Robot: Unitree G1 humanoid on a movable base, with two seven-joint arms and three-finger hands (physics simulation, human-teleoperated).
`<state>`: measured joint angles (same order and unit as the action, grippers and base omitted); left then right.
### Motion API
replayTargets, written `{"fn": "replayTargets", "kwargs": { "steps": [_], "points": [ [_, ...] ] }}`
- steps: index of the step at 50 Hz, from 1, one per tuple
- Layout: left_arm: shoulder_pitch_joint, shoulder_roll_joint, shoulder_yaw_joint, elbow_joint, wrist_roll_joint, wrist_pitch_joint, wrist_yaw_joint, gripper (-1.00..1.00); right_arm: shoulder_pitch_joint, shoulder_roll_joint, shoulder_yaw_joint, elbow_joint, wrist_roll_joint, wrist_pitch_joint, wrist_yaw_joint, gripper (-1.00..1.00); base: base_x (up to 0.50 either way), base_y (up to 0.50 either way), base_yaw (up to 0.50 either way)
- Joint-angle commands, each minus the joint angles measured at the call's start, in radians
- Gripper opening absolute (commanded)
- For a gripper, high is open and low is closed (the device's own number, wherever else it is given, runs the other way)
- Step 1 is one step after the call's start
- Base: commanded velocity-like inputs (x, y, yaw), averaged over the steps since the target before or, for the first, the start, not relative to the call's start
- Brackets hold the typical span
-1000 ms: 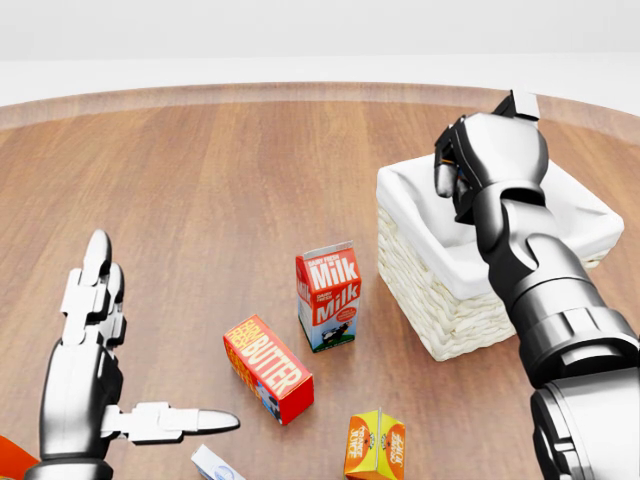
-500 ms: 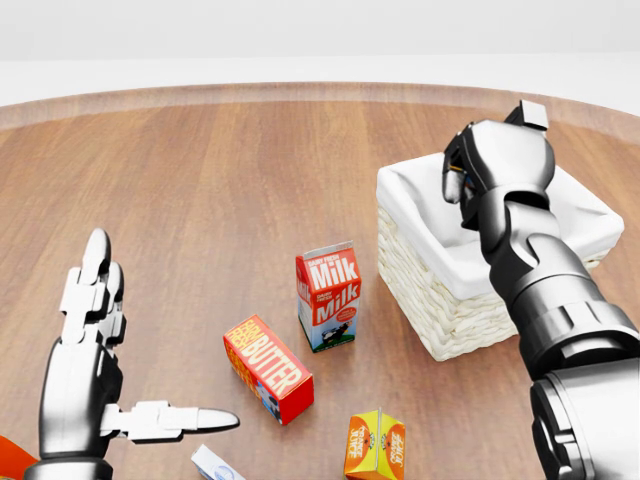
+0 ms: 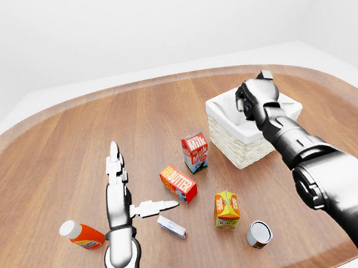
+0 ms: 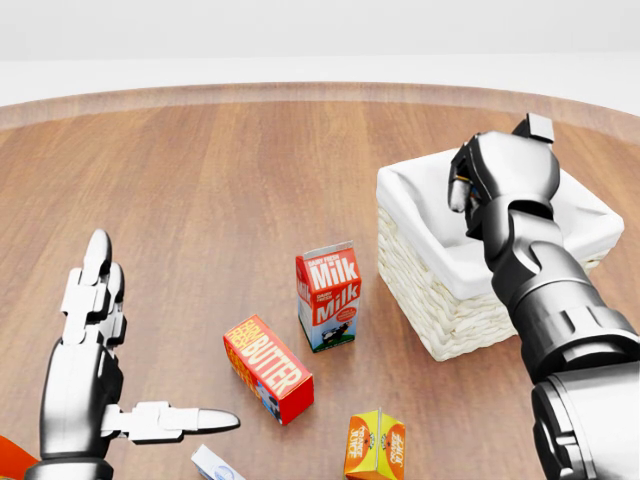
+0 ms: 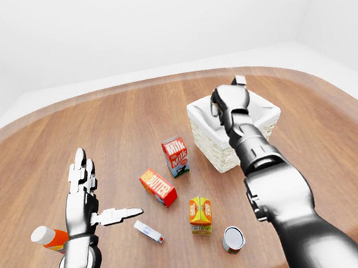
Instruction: Pick up the alphabet soup and the tomato sauce, and put them in the basket.
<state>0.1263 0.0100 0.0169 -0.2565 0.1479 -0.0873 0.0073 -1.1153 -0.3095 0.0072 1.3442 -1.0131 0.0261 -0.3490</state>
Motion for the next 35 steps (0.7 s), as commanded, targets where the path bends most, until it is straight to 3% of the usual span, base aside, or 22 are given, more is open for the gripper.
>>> {"fn": "replayTargets", "kwargs": {
  "steps": [1, 3, 5, 6, 35],
  "points": [
    [0.001, 0.000, -0.002, 0.005, 0.000, 0.000, -0.003, 1.00, -0.008, -0.002, 0.005, -0.019, 0.014, 0.013, -0.012, -0.73, 0.00, 0.00, 0.00],
    [-0.001, 0.000, -0.002, 0.007, 0.000, 0.000, -0.003, 1.00, -0.008, -0.002, 0.005, -0.018, 0.014, 0.012, -0.014, 0.29, 0.00, 0.00, 0.00],
    [0.000, 0.000, -0.002, 0.006, 0.000, 0.000, -0.003, 1.00, -0.008, -0.002, 0.006, -0.019, 0.013, 0.012, -0.014, 0.53, 0.00, 0.00, 0.00],
    [-0.001, 0.000, -0.002, 0.009, 0.000, 0.000, -0.003, 1.00, -0.008, -0.001, 0.006, -0.018, 0.012, 0.013, -0.013, 1.00, 0.00, 0.00, 0.00],
    [0.003, 0.000, -0.003, 0.001, 0.001, 0.000, -0.004, 1.00, -0.008, -0.003, 0.006, -0.028, 0.013, 0.003, -0.015, 1.00, 0.00, 0.00, 0.00]
  ]
}}
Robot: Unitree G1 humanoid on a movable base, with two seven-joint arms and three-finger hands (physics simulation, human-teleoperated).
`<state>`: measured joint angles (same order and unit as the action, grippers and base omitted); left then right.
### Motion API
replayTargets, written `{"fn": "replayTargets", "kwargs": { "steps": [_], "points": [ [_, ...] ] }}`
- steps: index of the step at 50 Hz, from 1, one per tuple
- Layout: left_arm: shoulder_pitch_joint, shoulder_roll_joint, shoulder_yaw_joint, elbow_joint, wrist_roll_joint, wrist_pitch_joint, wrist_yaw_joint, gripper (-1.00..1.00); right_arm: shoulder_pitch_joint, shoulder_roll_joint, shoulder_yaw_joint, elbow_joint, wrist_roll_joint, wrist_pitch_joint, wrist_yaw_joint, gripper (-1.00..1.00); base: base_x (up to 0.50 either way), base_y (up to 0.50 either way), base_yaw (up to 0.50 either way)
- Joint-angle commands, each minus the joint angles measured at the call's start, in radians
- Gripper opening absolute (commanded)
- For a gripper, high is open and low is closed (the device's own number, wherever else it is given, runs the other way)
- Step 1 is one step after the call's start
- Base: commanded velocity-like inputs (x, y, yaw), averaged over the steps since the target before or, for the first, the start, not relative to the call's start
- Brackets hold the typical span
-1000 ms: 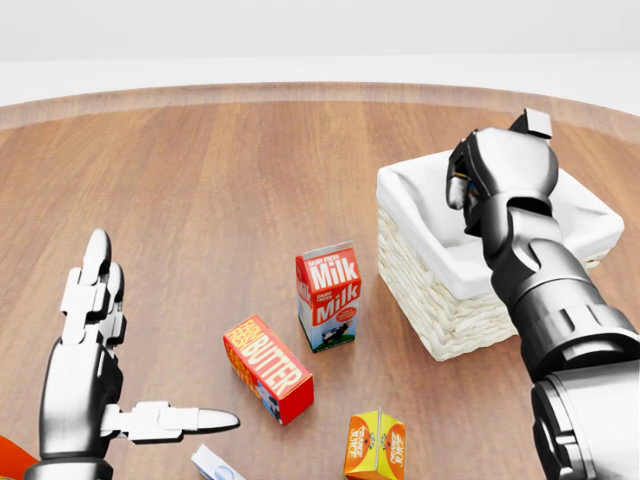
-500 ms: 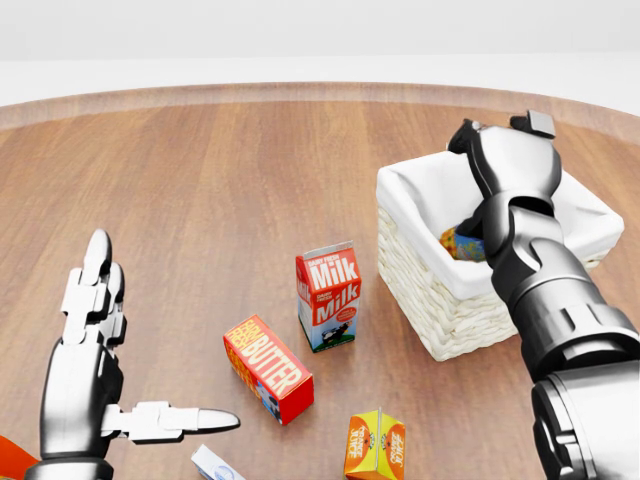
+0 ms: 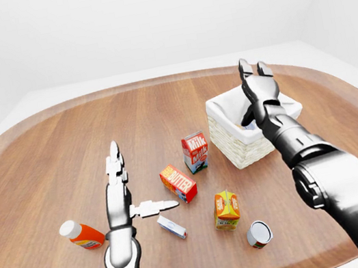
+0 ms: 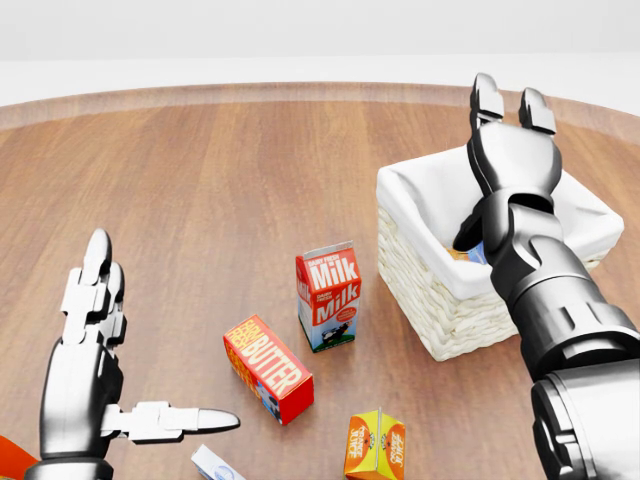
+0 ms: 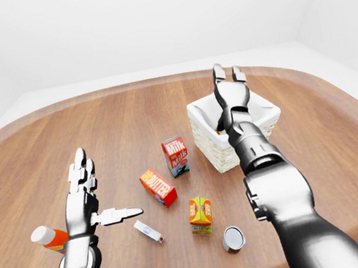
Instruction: Pick up the alphabet soup and the tomato sauce, and put them in the basket.
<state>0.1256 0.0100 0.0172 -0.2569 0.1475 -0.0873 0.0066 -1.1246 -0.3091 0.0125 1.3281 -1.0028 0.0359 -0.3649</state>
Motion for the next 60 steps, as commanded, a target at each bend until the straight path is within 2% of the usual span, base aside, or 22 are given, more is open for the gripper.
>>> {"fn": "replayTargets", "kwargs": {
  "steps": [1, 21, 24, 29, 45, 50, 56, 60],
  "points": [
    [0.005, -0.001, -0.004, -0.001, 0.001, 0.000, -0.003, 1.00, 0.001, -0.004, 0.001, -0.013, 0.003, -0.008, 0.001, 1.00, 0.00, 0.00, 0.00],
    [0.005, -0.001, -0.005, 0.002, 0.003, 0.000, -0.002, 1.00, 0.014, -0.036, -0.004, -0.073, 0.031, -0.066, 0.013, 1.00, 0.00, 0.00, 0.00],
    [0.003, 0.000, -0.003, 0.004, 0.001, 0.000, -0.002, 1.00, 0.023, -0.037, -0.023, -0.091, 0.075, -0.097, 0.048, 1.00, 0.00, 0.00, 0.00],
    [0.000, 0.000, -0.002, 0.005, 0.000, 0.000, -0.003, 1.00, 0.041, -0.038, -0.028, -0.130, 0.121, -0.123, 0.072, 1.00, 0.00, 0.00, 0.00],
    [-0.002, -0.001, -0.002, -0.002, -0.002, 0.000, -0.002, 1.00, 0.133, -0.045, -0.042, -0.273, 0.185, -0.123, 0.101, 1.00, 0.00, 0.00, 0.00],
    [-0.003, 0.000, -0.001, 0.003, -0.003, 0.000, -0.001, 1.00, 0.186, -0.040, -0.049, -0.386, 0.196, -0.123, 0.135, 1.00, 0.00, 0.00, 0.00],
    [-0.002, 0.000, -0.001, 0.003, -0.004, 0.000, -0.001, 1.00, 0.293, -0.029, -0.073, -0.615, 0.206, -0.082, 0.215, 1.00, 0.00, 0.00, 0.00],
    [-0.001, 0.000, -0.002, 0.001, -0.003, 0.000, -0.001, 1.00, 0.338, -0.024, -0.080, -0.682, 0.206, -0.075, 0.233, 1.00, 0.00, 0.00, 0.00]
  ]
}}
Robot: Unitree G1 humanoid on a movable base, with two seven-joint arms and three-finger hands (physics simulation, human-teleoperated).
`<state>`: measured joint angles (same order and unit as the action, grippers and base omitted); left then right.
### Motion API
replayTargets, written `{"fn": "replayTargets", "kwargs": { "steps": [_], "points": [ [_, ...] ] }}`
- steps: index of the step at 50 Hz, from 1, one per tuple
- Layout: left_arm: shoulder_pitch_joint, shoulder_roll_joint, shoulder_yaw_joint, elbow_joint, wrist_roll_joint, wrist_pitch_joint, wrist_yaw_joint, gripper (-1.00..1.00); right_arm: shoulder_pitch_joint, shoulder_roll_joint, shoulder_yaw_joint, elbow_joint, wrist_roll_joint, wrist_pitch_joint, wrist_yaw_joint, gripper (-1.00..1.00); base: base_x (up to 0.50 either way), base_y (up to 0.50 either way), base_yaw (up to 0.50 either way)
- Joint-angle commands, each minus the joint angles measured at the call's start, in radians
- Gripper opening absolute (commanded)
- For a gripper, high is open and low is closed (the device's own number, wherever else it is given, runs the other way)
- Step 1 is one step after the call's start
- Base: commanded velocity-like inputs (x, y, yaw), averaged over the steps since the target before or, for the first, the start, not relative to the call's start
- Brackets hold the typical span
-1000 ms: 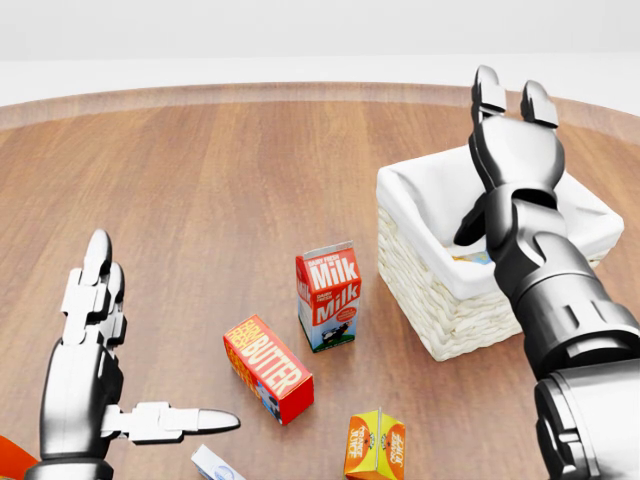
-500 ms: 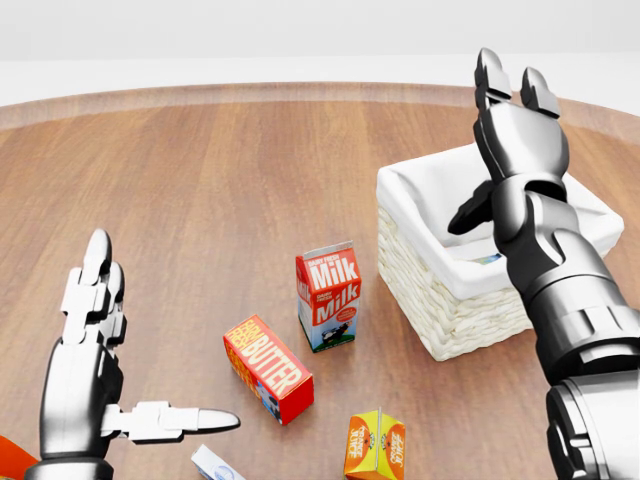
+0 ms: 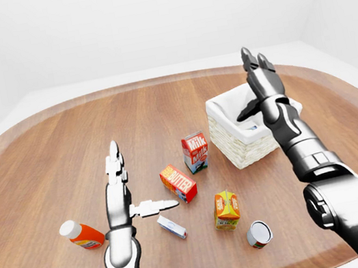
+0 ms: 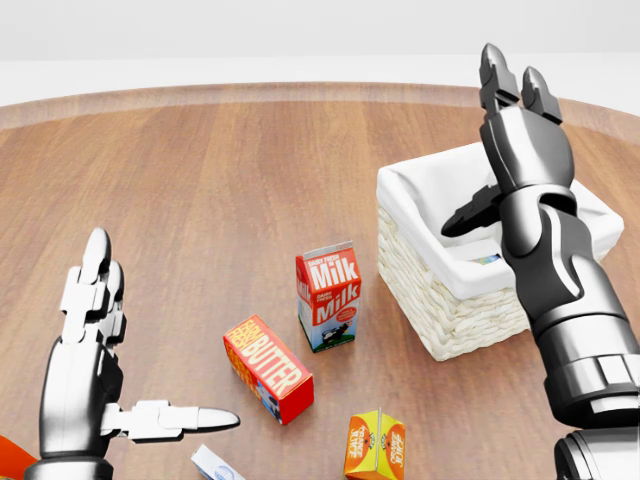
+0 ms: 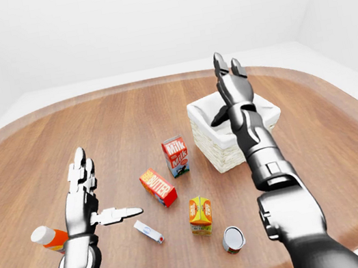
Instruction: Pick up the alphabet soup and the tomato sauce, and put them in the basket.
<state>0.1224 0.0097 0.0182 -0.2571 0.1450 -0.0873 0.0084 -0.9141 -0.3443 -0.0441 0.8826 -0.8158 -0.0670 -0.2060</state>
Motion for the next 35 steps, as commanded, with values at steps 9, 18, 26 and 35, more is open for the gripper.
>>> {"fn": "replayTargets", "kwargs": {
  "steps": [9, 18, 26, 35],
  "points": [
    [0.004, 0.000, -0.003, 0.000, 0.002, 0.000, -0.004, 1.00, 0.239, 0.033, -0.047, -0.449, 0.046, 0.064, 0.141, 1.00, 0.00, 0.00, 0.00],
    [0.004, 0.000, -0.003, 0.004, 0.002, 0.000, -0.004, 1.00, 0.333, 0.061, -0.056, -0.600, 0.061, 0.083, 0.171, 1.00, 0.00, 0.00, 0.00],
    [0.006, 0.000, -0.005, 0.004, 0.004, 0.000, -0.003, 1.00, 0.378, 0.072, -0.063, -0.661, 0.074, 0.086, 0.180, 1.00, 0.00, 0.00, 0.00],
    [0.008, 0.000, -0.005, 0.002, 0.005, 0.000, -0.003, 1.00, 0.435, 0.090, -0.069, -0.792, 0.078, 0.115, 0.222, 1.00, 0.00, 0.00, 0.00]
  ]
}}
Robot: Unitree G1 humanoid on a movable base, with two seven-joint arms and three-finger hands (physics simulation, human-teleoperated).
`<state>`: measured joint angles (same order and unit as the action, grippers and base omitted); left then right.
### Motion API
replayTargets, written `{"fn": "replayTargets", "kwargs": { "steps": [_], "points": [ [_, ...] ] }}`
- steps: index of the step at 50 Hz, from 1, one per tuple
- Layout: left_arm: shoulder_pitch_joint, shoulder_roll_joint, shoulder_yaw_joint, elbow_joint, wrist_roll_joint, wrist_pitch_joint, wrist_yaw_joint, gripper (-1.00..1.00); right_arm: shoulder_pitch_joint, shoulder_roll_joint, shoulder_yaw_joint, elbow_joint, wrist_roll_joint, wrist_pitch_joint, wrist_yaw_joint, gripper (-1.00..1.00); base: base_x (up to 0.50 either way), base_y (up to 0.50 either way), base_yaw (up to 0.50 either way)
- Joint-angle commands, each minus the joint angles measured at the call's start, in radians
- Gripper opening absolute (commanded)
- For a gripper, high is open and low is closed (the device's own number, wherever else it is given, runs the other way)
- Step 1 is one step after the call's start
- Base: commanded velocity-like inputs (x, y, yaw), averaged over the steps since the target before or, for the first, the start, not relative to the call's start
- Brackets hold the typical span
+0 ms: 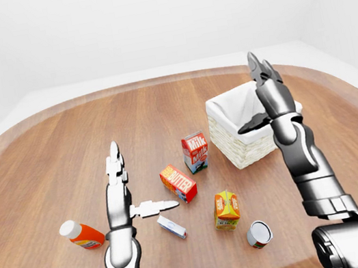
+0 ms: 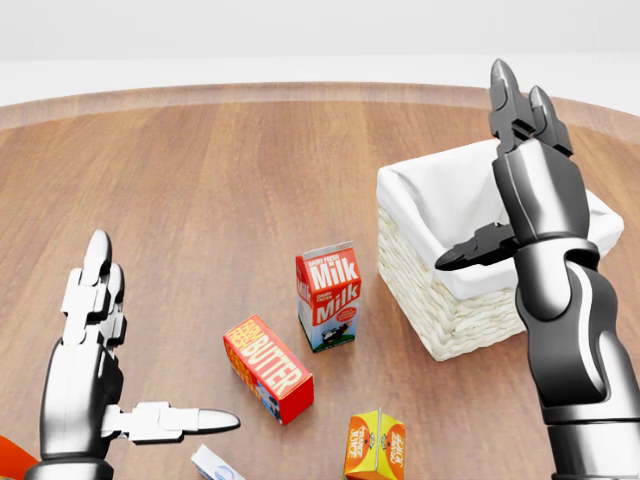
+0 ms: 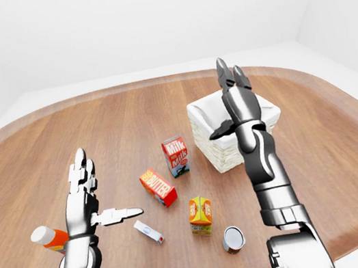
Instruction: Pick up the alphabet soup and the tomato sauce, and put them in the basket.
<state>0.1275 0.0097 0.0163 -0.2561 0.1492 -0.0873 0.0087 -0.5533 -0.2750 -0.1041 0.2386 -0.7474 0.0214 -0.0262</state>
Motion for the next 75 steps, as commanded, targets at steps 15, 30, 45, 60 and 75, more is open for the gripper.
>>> {"fn": "replayTargets", "kwargs": {
  "steps": [15, 30, 45, 60, 75],
  "points": [
    [0.003, -0.001, -0.004, -0.006, 0.001, 0.000, -0.004, 1.00, 0.202, 0.063, -0.009, -0.370, -0.006, 0.037, 0.109, 1.00, 0.00, 0.00, 0.00],
    [-0.001, 0.000, -0.001, -0.005, -0.004, 0.000, -0.004, 1.00, 0.315, 0.087, -0.027, -0.507, -0.003, 0.015, 0.144, 1.00, 0.00, 0.00, 0.00],
    [-0.002, 0.000, 0.000, -0.004, -0.005, 0.000, -0.004, 1.00, 0.427, 0.103, -0.059, -0.584, 0.019, -0.044, 0.152, 1.00, 0.00, 0.00, 0.00],
    [0.000, 0.000, -0.001, 0.002, -0.003, 0.000, -0.003, 1.00, 0.526, 0.134, -0.077, -0.624, 0.032, -0.109, 0.146, 1.00, 0.00, 0.00, 0.00],
    [0.004, 0.000, -0.003, 0.001, 0.000, 0.000, -0.003, 1.00, 0.615, 0.171, -0.074, -0.656, 0.037, -0.109, 0.136, 1.00, 0.00, 0.00, 0.00]
  ]
}}
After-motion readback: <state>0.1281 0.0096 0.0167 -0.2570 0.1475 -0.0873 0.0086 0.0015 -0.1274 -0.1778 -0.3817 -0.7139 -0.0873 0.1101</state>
